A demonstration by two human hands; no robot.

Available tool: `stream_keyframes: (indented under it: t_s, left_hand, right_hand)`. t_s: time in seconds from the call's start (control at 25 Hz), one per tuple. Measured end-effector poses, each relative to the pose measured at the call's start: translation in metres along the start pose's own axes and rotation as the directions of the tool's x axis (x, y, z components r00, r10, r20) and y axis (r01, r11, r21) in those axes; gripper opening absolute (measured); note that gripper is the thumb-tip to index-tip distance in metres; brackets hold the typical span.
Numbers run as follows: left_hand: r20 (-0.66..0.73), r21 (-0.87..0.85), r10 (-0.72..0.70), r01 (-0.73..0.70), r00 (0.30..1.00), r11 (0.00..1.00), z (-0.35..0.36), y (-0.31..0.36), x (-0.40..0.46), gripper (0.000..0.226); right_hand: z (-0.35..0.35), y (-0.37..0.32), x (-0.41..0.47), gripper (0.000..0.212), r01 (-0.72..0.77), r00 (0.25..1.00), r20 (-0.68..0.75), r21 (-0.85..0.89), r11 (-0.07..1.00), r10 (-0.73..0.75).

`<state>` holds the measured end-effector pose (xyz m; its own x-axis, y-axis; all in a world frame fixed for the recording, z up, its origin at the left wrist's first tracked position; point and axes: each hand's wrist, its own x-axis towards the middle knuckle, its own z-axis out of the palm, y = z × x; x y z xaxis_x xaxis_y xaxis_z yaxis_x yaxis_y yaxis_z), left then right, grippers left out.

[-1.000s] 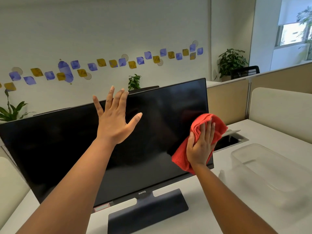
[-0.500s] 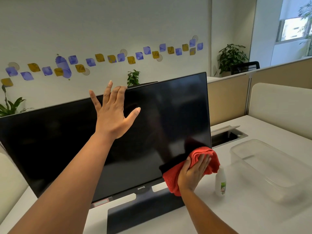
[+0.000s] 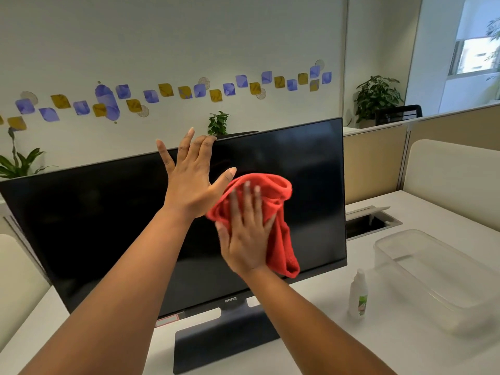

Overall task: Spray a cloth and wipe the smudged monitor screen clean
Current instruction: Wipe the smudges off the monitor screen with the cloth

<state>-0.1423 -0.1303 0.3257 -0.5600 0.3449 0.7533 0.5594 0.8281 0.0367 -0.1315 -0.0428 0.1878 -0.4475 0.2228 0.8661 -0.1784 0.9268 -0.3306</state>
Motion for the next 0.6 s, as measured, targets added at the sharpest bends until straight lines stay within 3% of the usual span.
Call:
stream_keyframes:
  t_s: [0.16,0.28,0.4,0.52,0.6]
  left_hand:
    - [-0.004,0.016,-0.005,0.005,1.000,1.000,-0.001,-0.001,0.000,0.068]
    - [0.009,0.022,-0.003,0.002,1.000,1.000,-0.003,-0.002,-0.001,0.066]
    - [0.020,0.014,-0.002,0.002,1.000,1.000,-0.004,-0.001,-0.001,0.066]
    - [0.016,0.005,-0.014,0.014,1.000,1.000,-0.005,0.000,0.000,0.067]
    - [0.012,0.002,-0.017,0.017,1.000,1.000,-0.004,0.001,0.000,0.068]
  right_hand:
    - [0.014,0.019,-0.058,0.056,0.395,0.913,0.167,-0.141,0.908,-0.372]
    - [0.012,0.053,-0.086,0.053,0.473,0.879,0.194,-0.231,0.850,-0.436]
    - [-0.003,0.089,-0.081,0.052,0.353,0.934,0.155,-0.257,0.900,-0.322]
    - [-0.025,0.111,-0.044,0.053,0.012,1.000,-0.008,-0.193,0.981,-0.014]
    - [-0.038,0.114,-0.002,0.055,-0.229,0.967,-0.133,-0.086,0.970,0.216]
